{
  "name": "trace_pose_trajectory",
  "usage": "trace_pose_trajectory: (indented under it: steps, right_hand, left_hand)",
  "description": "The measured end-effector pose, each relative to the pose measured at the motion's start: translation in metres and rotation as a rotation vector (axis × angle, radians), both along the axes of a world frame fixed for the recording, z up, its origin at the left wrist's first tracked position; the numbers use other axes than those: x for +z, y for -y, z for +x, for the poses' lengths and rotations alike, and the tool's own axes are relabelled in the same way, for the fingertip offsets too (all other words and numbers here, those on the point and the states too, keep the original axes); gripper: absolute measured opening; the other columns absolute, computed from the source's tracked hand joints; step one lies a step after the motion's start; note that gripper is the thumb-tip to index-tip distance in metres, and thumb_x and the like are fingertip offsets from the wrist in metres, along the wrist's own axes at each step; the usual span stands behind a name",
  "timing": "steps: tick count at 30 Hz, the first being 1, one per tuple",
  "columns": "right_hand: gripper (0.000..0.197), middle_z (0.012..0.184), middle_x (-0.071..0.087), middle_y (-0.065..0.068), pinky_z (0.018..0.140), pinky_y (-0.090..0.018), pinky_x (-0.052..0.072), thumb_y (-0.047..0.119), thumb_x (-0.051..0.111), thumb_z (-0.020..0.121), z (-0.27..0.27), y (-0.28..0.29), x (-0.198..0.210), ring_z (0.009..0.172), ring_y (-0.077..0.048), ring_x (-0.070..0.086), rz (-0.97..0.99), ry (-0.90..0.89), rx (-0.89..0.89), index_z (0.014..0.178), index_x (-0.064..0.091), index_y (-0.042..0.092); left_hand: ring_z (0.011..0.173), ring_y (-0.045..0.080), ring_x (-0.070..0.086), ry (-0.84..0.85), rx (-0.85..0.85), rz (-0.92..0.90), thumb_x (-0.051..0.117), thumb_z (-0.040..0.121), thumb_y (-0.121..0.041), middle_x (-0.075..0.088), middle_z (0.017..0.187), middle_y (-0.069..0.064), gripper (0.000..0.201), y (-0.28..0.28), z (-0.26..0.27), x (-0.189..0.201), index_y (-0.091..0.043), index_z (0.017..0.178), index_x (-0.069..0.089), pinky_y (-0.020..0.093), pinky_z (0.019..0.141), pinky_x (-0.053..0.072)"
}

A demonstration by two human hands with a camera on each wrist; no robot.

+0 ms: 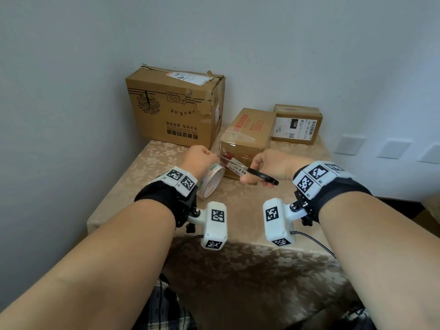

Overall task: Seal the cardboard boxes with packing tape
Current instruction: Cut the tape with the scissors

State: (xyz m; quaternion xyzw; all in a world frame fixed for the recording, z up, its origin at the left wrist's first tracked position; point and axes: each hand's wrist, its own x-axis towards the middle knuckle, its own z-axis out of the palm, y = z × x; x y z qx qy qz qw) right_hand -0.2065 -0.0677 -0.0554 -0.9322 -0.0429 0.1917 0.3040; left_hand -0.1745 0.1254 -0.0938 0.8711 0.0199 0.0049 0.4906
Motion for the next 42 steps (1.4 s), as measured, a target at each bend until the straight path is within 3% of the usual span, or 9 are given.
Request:
trace_pose_trajectory:
  steps: [3, 8, 11, 13, 16, 20, 28, 34, 42]
  right_hand:
    - [0.056, 0.072, 0.065, -0.009, 0.058, -0.027, 0.047, 0.054, 0.080, 0.064, -0.002, 0.001, -0.011, 0.062, -0.022, 0.055, -0.052, -0.009, -0.010, 0.094, 0.065, 0.009]
    - [0.046, 0.124, 0.061, -0.002, 0.090, -0.030, 0.046, 0.033, 0.068, 0.086, -0.014, -0.003, -0.018, 0.102, -0.020, 0.057, -0.377, -0.012, 0.225, 0.127, 0.058, 0.014]
    - [0.014, 0.101, 0.069, 0.002, 0.077, -0.031, 0.053, 0.028, 0.055, 0.092, -0.010, -0.012, -0.009, 0.085, -0.017, 0.063, -0.423, 0.335, 0.169, 0.097, 0.067, 0.024]
    - [0.022, 0.081, 0.064, 0.006, 0.066, -0.034, 0.054, 0.034, 0.046, 0.098, -0.004, -0.019, -0.003, 0.073, -0.015, 0.060, -0.370, 0.671, 0.050, 0.089, 0.063, 0.023]
    - [0.035, 0.108, 0.063, -0.001, 0.091, -0.037, 0.047, 0.039, 0.036, 0.102, 0.012, -0.036, -0.003, 0.101, -0.019, 0.057, -0.347, 0.936, 0.039, 0.115, 0.062, 0.019]
    - [0.058, 0.154, 0.031, -0.010, 0.116, -0.045, 0.018, 0.049, 0.022, 0.102, 0.047, -0.058, -0.021, 0.142, -0.028, 0.029, -0.556, 0.796, 0.023, 0.149, 0.030, 0.016]
    - [0.078, 0.157, 0.025, -0.009, 0.115, -0.046, 0.022, 0.056, 0.050, 0.090, 0.059, -0.047, -0.037, 0.143, -0.030, 0.026, -0.699, 0.753, 0.139, 0.151, 0.020, 0.018]
    - [0.055, 0.133, 0.055, 0.002, 0.106, -0.047, 0.033, 0.063, 0.032, 0.094, 0.047, -0.034, -0.030, 0.127, -0.024, 0.048, -0.528, 0.857, 0.068, 0.127, 0.053, 0.024]
    - [0.059, 0.154, 0.035, 0.000, 0.116, -0.052, 0.011, 0.049, 0.046, 0.093, 0.047, -0.021, -0.034, 0.141, -0.025, 0.031, -0.613, 0.817, 0.069, 0.147, 0.034, 0.026]
  left_hand:
    - [0.071, 0.023, 0.047, 0.054, 0.045, 0.146, 0.052, 0.086, -0.011, 0.052, 0.074, 0.010, 0.012, -0.014, 0.000, 0.002, -0.009, 0.074, 0.054, 0.032, 0.066, 0.040]
    - [0.086, 0.021, 0.057, 0.228, 0.056, 0.242, 0.052, 0.095, -0.028, 0.061, 0.092, 0.004, 0.021, -0.029, -0.002, 0.012, -0.008, 0.095, 0.058, 0.035, 0.074, 0.047]
    - [0.089, 0.016, 0.052, 0.290, 0.100, 0.185, 0.057, 0.093, -0.037, 0.056, 0.097, -0.001, 0.027, -0.029, -0.002, 0.017, -0.012, 0.102, 0.054, 0.028, 0.073, 0.038]
    - [0.090, 0.016, 0.051, 0.285, 0.113, 0.163, 0.060, 0.091, -0.037, 0.054, 0.100, -0.001, 0.031, -0.027, 0.002, 0.017, -0.012, 0.107, 0.051, 0.028, 0.073, 0.039]
    - [0.093, 0.021, 0.053, 0.286, 0.114, 0.153, 0.060, 0.092, -0.028, 0.053, 0.101, 0.002, 0.027, -0.021, 0.011, 0.011, -0.011, 0.110, 0.048, 0.033, 0.078, 0.045]
    - [0.087, 0.021, 0.050, 0.345, 0.142, 0.116, 0.059, 0.092, -0.020, 0.051, 0.093, 0.001, 0.022, -0.011, 0.023, 0.002, -0.010, 0.105, 0.045, 0.030, 0.073, 0.039]
    - [0.090, 0.019, 0.049, 0.292, 0.128, 0.004, 0.060, 0.091, -0.023, 0.048, 0.095, -0.002, 0.024, 0.000, 0.036, -0.008, -0.014, 0.100, 0.040, 0.028, 0.076, 0.037]
    - [0.087, 0.015, 0.046, 0.264, 0.065, -0.034, 0.057, 0.094, -0.026, 0.045, 0.098, -0.002, 0.028, 0.001, 0.029, -0.010, -0.013, 0.108, 0.037, 0.021, 0.072, 0.032]
    - [0.089, 0.015, 0.049, 0.258, -0.034, 0.012, 0.047, 0.097, -0.019, 0.050, 0.092, -0.008, 0.008, -0.009, 0.026, -0.013, -0.016, 0.104, 0.045, 0.028, 0.073, 0.038]
